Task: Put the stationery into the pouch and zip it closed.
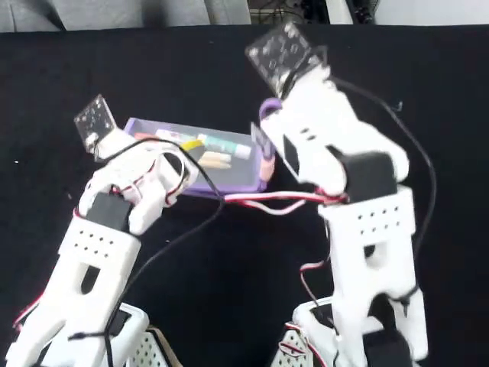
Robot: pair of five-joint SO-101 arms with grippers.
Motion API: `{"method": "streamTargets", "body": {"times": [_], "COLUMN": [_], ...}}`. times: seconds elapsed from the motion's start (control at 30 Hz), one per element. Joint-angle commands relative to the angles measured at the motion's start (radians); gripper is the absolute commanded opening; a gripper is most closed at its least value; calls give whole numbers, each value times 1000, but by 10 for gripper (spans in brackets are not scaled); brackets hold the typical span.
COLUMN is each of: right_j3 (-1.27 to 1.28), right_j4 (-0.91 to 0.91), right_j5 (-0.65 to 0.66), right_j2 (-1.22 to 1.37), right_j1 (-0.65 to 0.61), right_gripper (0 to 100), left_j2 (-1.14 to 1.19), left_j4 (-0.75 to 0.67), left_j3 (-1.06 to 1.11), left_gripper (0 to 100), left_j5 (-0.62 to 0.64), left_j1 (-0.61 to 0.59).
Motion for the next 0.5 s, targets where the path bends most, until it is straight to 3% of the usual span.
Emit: {"method": "streamTargets", "body": {"times": [0.0,0.27,0.47], "right_j3": [-237,-515,-559], "right_j4": [58,187,199], "right_j5": [-25,-68,-72], "right_j2": [65,194,216], "right_j1": [-49,-114,-114], "right_gripper": [11,11,11], "left_j2": [-120,-302,-262], "left_j4": [-140,-279,-382], "left_j3": [127,311,343], "left_gripper": [233,233,233], "left_j5": [-5,-3,0], "left_j1": [-1,50,128]}}
